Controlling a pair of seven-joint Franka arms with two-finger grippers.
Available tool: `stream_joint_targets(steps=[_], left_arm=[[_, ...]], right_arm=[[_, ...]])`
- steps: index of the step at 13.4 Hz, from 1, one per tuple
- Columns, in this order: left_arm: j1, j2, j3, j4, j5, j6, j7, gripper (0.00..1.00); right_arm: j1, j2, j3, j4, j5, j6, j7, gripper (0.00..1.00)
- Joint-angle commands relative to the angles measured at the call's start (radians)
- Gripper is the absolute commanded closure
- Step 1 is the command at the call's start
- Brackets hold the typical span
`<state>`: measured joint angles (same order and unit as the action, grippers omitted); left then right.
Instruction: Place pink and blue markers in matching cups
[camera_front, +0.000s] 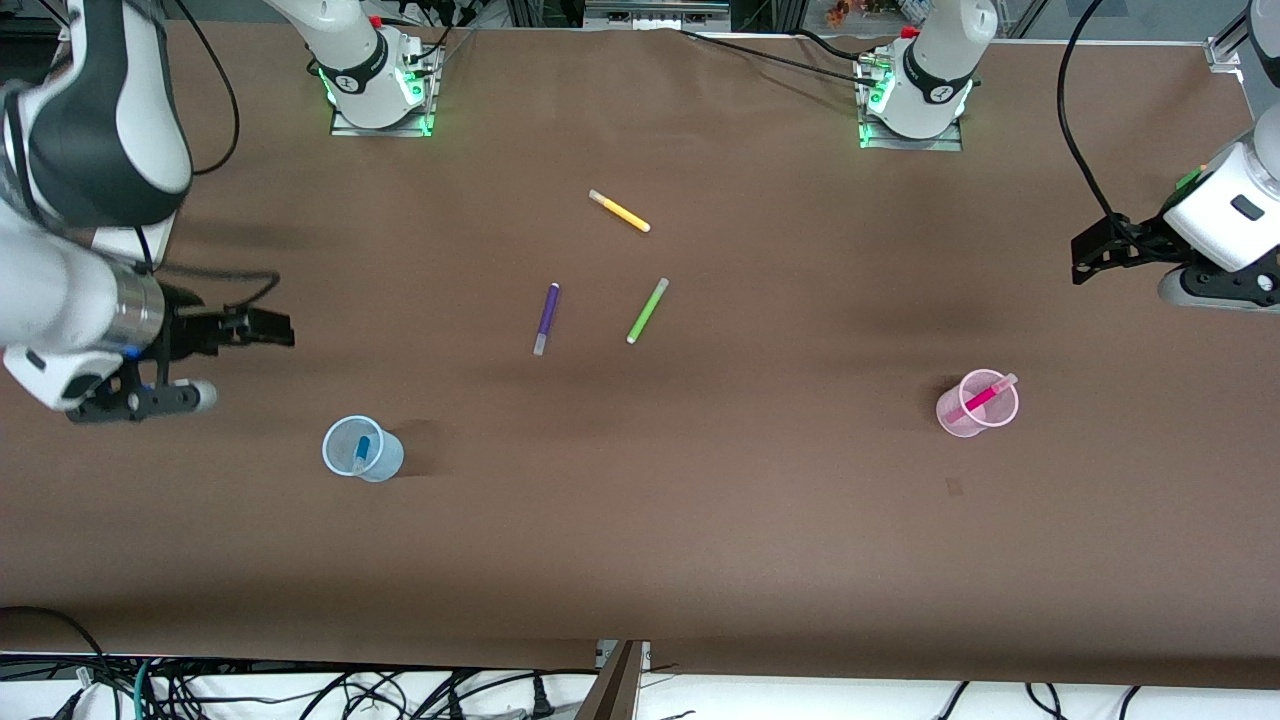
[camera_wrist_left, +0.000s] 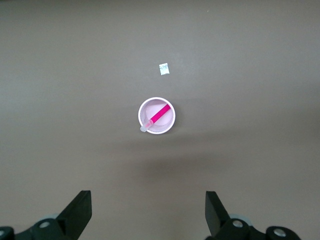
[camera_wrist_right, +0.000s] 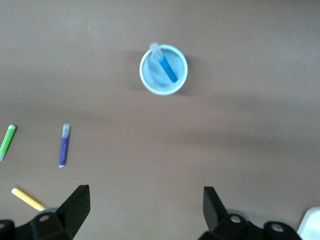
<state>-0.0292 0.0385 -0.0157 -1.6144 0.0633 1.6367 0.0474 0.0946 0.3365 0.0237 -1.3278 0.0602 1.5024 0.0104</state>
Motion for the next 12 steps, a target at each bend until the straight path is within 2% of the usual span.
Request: stream_joint_targets(steps=[1,3,6,8,12], left_arm=[[-0.011,-0.080,0.016,-0.096,-0.017,0.042,-0.008,0.00],[-0.011,-0.072,0.017,-0.078,-0.020,0.035,-0.008,0.00],[-0.011,-0.069,0.017,-0.070,-0.017,0.034,0.003,0.00],[-0.012,-0.068,0.005,-0.070,-0.016,0.034,-0.003,0.00],[-0.021,-0.068,0.002,-0.068,-0.016,0.031,-0.006,0.00]], right_arm=[[-0.021,-0.190,0.016,-0.223,-0.026,0.024,0.013,0.00],[-0.050,-0.279,0.016,-0.284,-0.028,0.022,0.013,0.00],[-0.065,-0.339,0.015,-0.316,-0.030,0.013,0.016,0.00],[-0.079,-0.337,0.013,-0.326,-0.030,-0.001,0.013,0.00],[-0.082,-0.286,0.004,-0.249,-0.040,-0.059,0.010,0.00]])
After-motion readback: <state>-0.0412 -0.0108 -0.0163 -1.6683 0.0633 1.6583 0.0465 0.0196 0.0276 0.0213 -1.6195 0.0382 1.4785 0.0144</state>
